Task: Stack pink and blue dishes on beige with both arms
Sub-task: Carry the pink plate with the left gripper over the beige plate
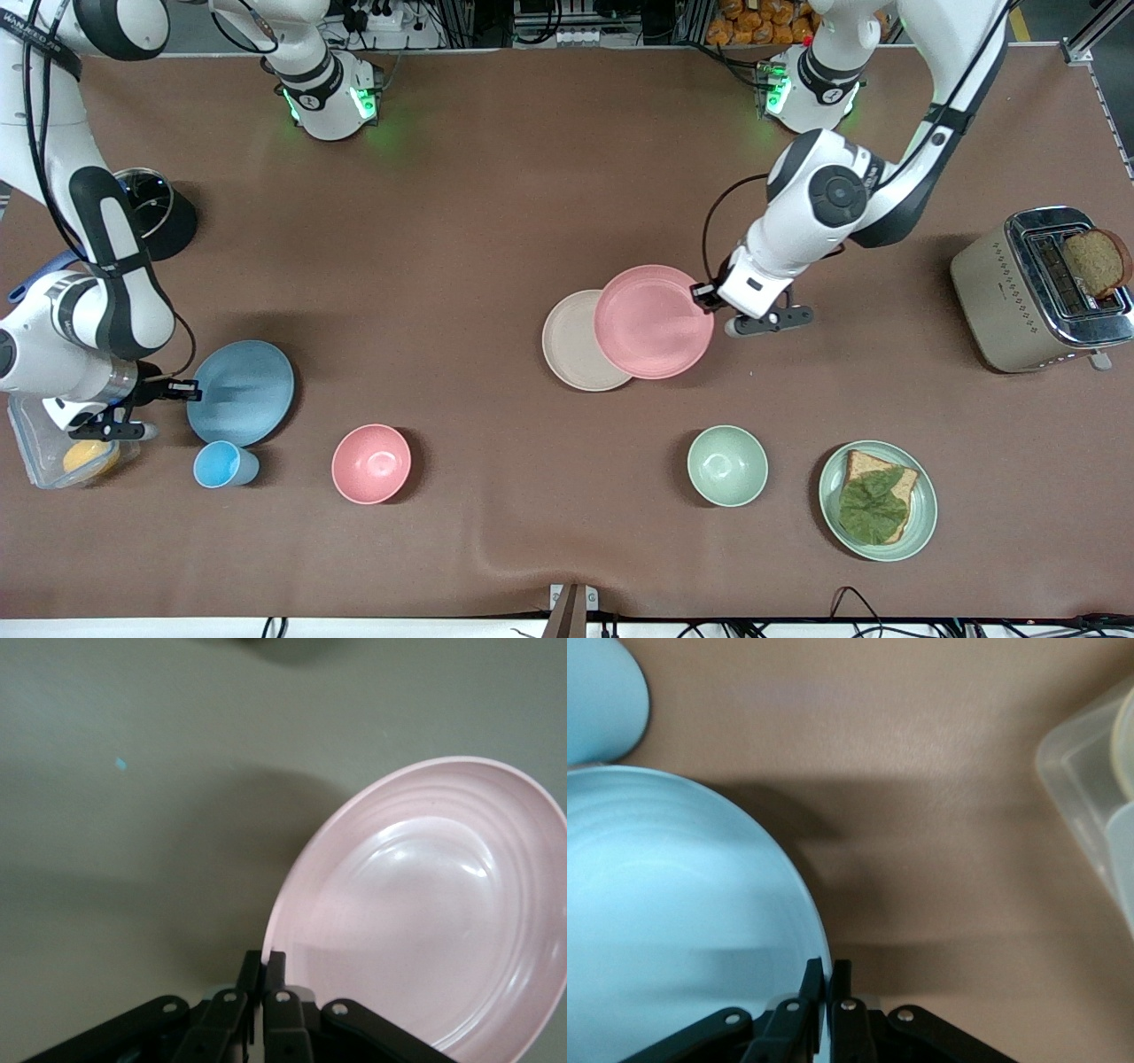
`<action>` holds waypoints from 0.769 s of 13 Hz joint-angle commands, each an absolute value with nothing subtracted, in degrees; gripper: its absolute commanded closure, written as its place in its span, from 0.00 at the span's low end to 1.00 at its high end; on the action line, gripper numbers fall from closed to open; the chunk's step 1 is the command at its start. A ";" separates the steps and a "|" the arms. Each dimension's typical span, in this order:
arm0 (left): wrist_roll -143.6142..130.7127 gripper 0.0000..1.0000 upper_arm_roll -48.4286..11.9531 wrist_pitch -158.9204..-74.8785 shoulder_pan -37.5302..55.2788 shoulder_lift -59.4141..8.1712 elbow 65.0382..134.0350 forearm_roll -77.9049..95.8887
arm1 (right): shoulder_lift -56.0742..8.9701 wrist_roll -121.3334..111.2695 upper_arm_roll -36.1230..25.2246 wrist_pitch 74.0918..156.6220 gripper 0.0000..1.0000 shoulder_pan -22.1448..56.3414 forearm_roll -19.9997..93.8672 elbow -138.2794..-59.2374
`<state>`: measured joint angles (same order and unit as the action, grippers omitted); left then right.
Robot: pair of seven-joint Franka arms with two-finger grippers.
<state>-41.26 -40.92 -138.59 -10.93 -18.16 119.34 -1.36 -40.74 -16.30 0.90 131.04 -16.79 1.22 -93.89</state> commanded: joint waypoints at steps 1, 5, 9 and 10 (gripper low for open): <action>-44.29 1.00 -40.87 -140.62 -8.62 -20.65 118.04 -2.02 | -40.09 -16.87 1.23 127.81 1.00 -16.96 1.49 -92.20; -45.96 1.00 -40.61 -145.18 -5.81 -24.51 118.21 -3.33 | -33.15 -16.70 1.58 116.92 1.00 -16.26 2.11 -91.14; -50.35 1.00 -40.52 -147.56 -5.28 -28.99 117.69 -11.06 | -27.17 -16.18 3.86 109.88 1.00 -16.17 3.60 -91.23; -51.49 1.00 -40.43 -147.74 -5.27 -30.22 116.82 -12.81 | -26.11 -16.08 4.22 108.47 1.00 -16.17 4.73 -91.40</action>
<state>-48.73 -40.73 -146.69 -5.82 -27.27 119.11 -9.20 -29.38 -16.31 3.23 110.71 -16.22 2.60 -89.57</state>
